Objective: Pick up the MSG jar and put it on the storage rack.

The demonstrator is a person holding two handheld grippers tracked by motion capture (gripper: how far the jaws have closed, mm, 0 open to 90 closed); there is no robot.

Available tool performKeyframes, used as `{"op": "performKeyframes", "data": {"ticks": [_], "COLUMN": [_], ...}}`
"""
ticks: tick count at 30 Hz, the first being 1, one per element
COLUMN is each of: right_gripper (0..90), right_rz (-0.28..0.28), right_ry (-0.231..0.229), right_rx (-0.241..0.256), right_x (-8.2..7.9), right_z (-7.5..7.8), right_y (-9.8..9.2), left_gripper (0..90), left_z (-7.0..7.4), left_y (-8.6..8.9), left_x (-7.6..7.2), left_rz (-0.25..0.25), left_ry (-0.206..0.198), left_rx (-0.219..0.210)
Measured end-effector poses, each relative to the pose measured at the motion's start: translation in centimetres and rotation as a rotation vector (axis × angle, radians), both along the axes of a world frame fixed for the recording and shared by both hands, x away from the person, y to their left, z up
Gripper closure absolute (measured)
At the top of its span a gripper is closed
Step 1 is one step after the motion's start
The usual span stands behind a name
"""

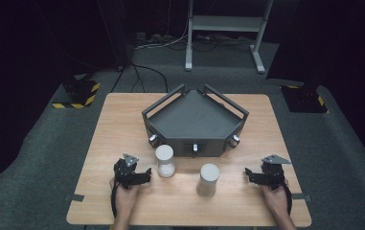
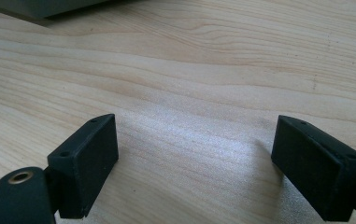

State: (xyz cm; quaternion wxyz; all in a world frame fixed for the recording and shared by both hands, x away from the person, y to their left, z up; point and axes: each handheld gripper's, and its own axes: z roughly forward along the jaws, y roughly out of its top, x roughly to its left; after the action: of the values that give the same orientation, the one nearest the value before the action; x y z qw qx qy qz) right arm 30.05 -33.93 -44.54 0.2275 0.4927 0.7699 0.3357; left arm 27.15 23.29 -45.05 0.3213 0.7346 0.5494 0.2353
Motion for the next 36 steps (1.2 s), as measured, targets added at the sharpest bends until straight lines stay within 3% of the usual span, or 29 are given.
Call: {"op": "performKeyframes", "data": {"ticks": [16,25,36], "right_gripper": [14.8,10.0,8.1], "right_rz": [-0.003,-0.135,-0.145], "right_ry": [-0.001,0.007,0.011], "right_rx": [0.001,0.002,-0.002], "right_x": [0.0,-0.2,-0.1], "right_z": [0.0,0.0,0.1], "right_y": [0.0,1.0,1.1], "left_gripper": [9.0,9.0,9.0], "left_z": [0.0,0.0,0.0], "left_y": [-0.1,-0.1,-0.1], "left_x": [0.0,0.0,0.0], "left_rz": [0.001,0.001,0.002], "left_ry": [-0.001,-0.001,-0.001], "left_rx": [0.003,0.003,0.005]}}
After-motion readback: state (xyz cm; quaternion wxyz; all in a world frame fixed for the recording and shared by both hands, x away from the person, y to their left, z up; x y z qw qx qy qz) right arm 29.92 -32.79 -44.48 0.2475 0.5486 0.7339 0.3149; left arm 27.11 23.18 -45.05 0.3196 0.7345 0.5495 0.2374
